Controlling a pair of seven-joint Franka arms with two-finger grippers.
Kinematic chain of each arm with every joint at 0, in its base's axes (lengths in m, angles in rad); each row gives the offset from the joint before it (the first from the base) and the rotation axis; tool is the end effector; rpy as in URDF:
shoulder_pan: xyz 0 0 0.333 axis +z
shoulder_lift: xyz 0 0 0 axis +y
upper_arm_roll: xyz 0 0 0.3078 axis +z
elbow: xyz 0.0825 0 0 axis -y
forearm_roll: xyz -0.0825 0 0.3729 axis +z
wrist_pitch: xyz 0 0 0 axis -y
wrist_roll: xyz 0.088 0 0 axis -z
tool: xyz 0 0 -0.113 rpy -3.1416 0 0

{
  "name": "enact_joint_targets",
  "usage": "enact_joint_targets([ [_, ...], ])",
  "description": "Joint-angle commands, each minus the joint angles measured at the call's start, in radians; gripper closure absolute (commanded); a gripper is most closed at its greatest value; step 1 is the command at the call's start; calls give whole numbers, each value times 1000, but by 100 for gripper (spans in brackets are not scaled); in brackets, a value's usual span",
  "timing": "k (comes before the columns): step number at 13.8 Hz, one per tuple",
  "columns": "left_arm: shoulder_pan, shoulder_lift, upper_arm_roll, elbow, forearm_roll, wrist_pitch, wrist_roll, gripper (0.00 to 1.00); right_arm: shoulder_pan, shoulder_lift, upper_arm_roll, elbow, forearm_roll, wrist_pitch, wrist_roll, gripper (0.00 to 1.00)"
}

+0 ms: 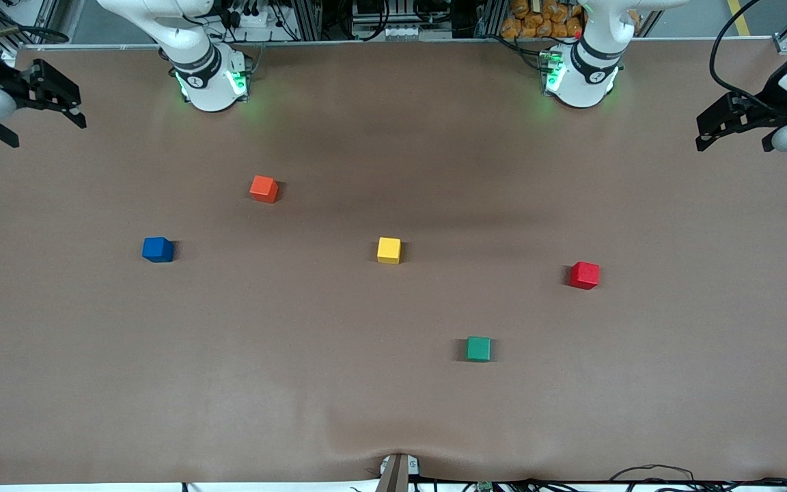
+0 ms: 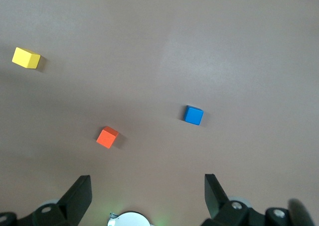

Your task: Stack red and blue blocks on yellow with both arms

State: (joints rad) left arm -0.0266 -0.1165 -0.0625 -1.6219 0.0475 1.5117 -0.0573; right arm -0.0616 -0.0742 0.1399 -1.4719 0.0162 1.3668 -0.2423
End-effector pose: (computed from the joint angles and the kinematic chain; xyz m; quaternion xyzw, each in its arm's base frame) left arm 0.5000 -0.0411 0.6426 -0.9995 0.0142 -0.0050 0.0270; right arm 0.4953 0.0443 0.6755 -0.9869 -0.1608 0.0155 0.0041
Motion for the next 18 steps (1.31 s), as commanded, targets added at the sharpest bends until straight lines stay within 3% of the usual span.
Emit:
enact_joint_targets([
  [1,4,11,-3,33,-3,-39,-3,0,-17,25,7,35,-12,-6,-12,0],
  [4,4,17,-2,51,2,-39,-3,0,-18,25,7,35,-9,-8,11,0],
  [7,8,23,-2,34,-6,-50,2,0,-14,25,7,35,21,-8,158,0],
  [18,4,31,-3,14,-6,-28,1,0,-17,25,6,31,21,-14,158,0],
])
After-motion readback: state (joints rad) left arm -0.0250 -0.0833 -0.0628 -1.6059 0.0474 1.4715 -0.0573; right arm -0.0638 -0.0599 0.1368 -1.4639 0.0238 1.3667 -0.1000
